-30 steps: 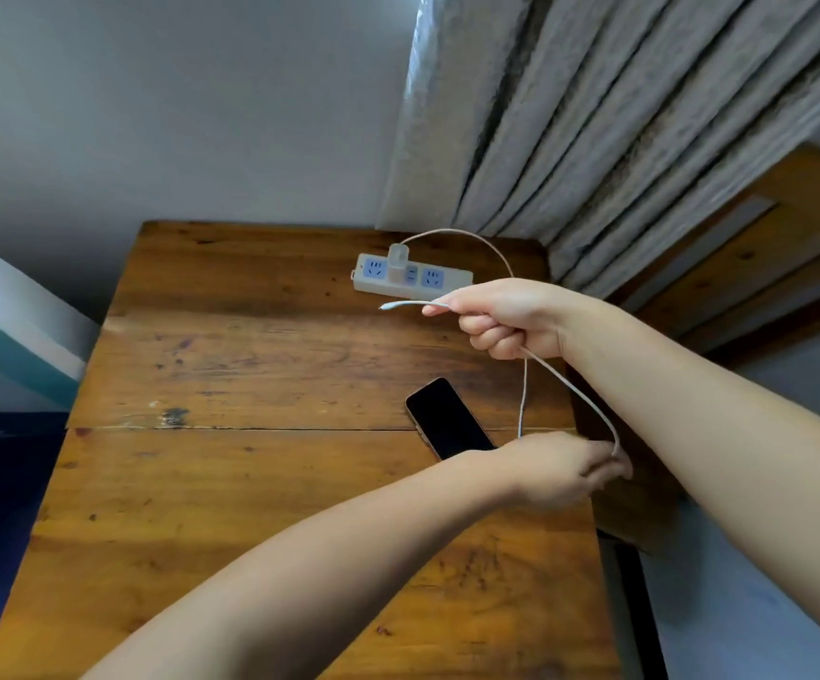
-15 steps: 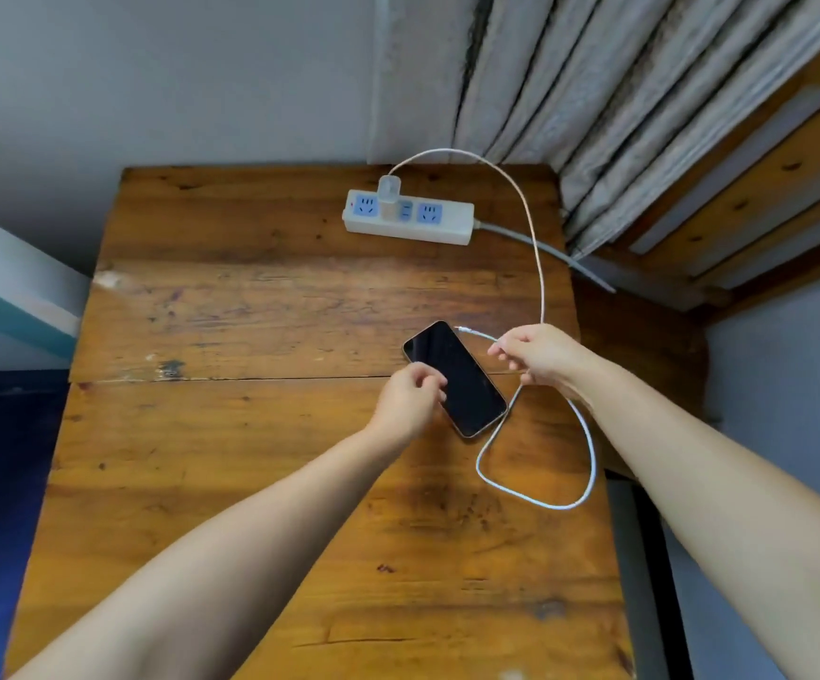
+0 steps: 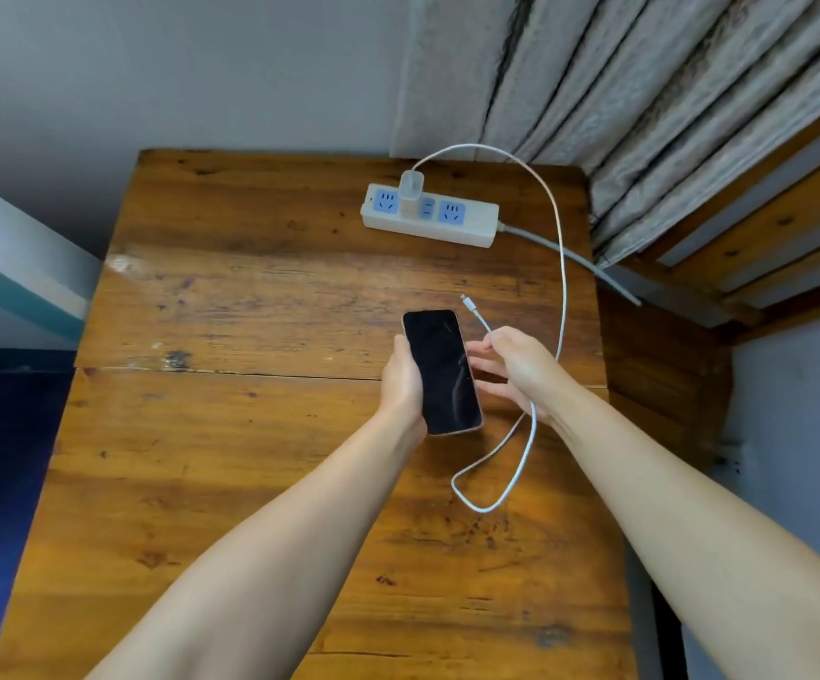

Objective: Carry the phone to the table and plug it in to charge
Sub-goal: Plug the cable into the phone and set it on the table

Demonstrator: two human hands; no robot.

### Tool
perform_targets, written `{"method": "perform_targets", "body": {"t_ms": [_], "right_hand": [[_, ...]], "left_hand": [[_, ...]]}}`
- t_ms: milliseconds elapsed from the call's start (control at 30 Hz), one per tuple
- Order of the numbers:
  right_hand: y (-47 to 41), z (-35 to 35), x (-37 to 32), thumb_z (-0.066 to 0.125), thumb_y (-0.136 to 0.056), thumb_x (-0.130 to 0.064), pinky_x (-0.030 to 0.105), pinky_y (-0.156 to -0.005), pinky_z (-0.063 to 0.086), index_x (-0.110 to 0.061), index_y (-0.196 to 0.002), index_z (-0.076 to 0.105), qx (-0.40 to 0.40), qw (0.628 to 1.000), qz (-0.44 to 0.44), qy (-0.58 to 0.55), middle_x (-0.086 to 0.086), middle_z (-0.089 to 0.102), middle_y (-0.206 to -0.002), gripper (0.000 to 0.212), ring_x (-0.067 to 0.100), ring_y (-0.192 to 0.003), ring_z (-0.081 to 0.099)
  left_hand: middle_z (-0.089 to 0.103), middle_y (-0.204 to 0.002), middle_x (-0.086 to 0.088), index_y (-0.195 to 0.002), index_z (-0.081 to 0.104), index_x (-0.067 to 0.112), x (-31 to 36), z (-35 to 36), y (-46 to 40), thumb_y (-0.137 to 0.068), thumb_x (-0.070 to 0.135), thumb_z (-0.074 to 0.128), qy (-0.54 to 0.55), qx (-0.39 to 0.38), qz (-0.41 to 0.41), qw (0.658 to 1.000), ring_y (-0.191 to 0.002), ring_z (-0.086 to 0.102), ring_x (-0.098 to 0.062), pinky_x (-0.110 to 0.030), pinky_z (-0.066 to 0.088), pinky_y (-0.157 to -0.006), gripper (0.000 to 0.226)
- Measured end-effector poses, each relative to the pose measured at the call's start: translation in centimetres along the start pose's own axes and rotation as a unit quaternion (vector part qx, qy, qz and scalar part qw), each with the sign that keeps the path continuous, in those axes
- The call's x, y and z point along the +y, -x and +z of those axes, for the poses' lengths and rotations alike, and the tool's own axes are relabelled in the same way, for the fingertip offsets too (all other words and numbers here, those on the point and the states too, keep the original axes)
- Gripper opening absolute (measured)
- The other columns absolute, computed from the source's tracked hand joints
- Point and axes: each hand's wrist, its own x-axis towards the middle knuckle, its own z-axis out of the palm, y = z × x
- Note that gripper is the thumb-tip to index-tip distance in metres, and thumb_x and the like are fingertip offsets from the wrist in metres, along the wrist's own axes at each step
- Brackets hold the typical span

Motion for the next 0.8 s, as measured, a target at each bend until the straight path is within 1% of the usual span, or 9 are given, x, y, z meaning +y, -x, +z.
{"method": "perform_targets", "body": {"t_ms": [67,167,267,367,467,533,600,700,800], "right_hand": [[0.4,1.0,-1.2,0.041,-0.092,-0.012,0.043,-0.09,0.05,-0.013,-0.099,0.057,-0.023,0.998,-0.03,-0.045,0.002,0.065,-0.11,0.017,0.018,-0.103,0.061],[1.3,2.4,-4.6,0.04,-0.098,-0.015,0.033,-0.072,0.06,-0.014,-0.092,0.058,-0.075,0.992,-0.078,-0.065,0.006,0.07,-0.105,0.019,0.019,-0.091,0.071],[2.1,3.0,-7.2,0.037,-0.1,-0.016,0.024,-0.067,0.059,-0.018,-0.107,0.06,-0.14,0.983,-0.113,-0.027,0.002,0.073,-0.094,0.024,0.013,-0.086,0.073],[2.0,4.0,-8.9,0.038,-0.097,-0.007,0.017,-0.055,0.053,-0.013,-0.105,0.059,-0.166,0.982,-0.092,-0.019,0.004,0.066,-0.084,0.023,0.011,-0.068,0.068],[1.8,5.2,-9.6,0.034,-0.094,-0.007,0.013,-0.033,0.032,-0.01,-0.098,0.052,-0.205,0.978,-0.019,-0.042,-0.001,0.045,-0.06,0.019,0.006,-0.041,0.038],[1.9,6.2,-9.3,0.036,-0.097,-0.022,0.014,-0.031,0.026,-0.011,-0.102,0.059,-0.227,0.974,-0.007,-0.015,-0.005,0.037,-0.051,0.026,0.006,-0.038,0.028],[2.3,7.4,-8.9,0.04,-0.098,-0.036,0.015,-0.032,0.026,-0.016,-0.1,0.067,-0.244,0.969,-0.039,0.03,-0.007,0.034,-0.048,0.033,0.005,-0.038,0.027],[3.4,9.5,-8.8,0.048,-0.096,-0.033,0.014,-0.032,0.027,-0.018,-0.084,0.071,-0.288,0.954,-0.075,0.028,-0.009,0.035,-0.047,0.03,0.004,-0.039,0.028],[4.5,11.0,-8.6,0.048,-0.096,-0.028,0.013,-0.034,0.03,-0.015,-0.083,0.069,-0.314,0.942,-0.102,0.067,-0.007,0.043,-0.048,0.027,0.004,-0.04,0.035]], "left_hand": [[0.07,-0.111,-0.013,-0.116,0.063,0.016,2.1,-1.5,-0.2,-0.088,0.069,0.025,0.048,-0.1,-0.012,0.994,-0.097,0.069,-0.03,-0.045,0.056,-0.083,0.071],[0.066,-0.119,-0.009,-0.127,0.057,0.015,5.8,-4.8,-0.2,-0.086,0.071,0.024,0.146,-0.27,-0.027,0.951,-0.109,0.064,-0.026,-0.042,0.055,-0.086,0.077],[0.054,-0.135,-0.006,-0.138,0.045,0.019,7.7,-6.5,0.2,-0.086,0.071,0.029,0.19,-0.351,-0.025,0.917,-0.125,0.051,-0.027,-0.045,0.047,-0.098,0.075],[0.04,-0.15,-0.007,-0.143,0.038,0.02,8.8,-8.1,0.5,-0.088,0.069,0.028,0.238,-0.378,0.019,0.895,-0.135,0.04,-0.032,-0.05,0.035,-0.109,0.075],[0.048,-0.144,-0.01,-0.143,0.038,0.019,9.8,-9.8,0.4,-0.089,0.067,0.029,0.271,-0.387,0.042,0.88,-0.13,0.047,-0.032,-0.051,0.043,-0.102,0.073],[0.056,-0.136,-0.014,-0.142,0.04,0.018,10.4,-10.6,0.5,-0.089,0.066,0.033,0.29,-0.383,0.042,0.876,-0.123,0.054,-0.033,-0.051,0.048,-0.098,0.072],[0.064,-0.123,-0.015,-0.134,0.05,0.015,11.2,-11.1,0.4,-0.086,0.069,0.037,0.325,-0.365,0.051,0.871,-0.113,0.061,-0.032,-0.053,0.05,-0.092,0.074],[0.07,-0.102,-0.018,-0.116,0.061,0.005,12.5,-11.6,0.0,-0.08,0.075,0.036,0.377,-0.31,0.088,0.868,-0.093,0.068,-0.032,-0.054,0.052,-0.086,0.082],[0.068,-0.099,-0.017,-0.113,0.059,0.007,13.9,-12.0,-0.1,-0.079,0.077,0.034,0.422,-0.297,0.104,0.85,-0.089,0.066,-0.03,-0.05,0.05,-0.09,0.082]]}}
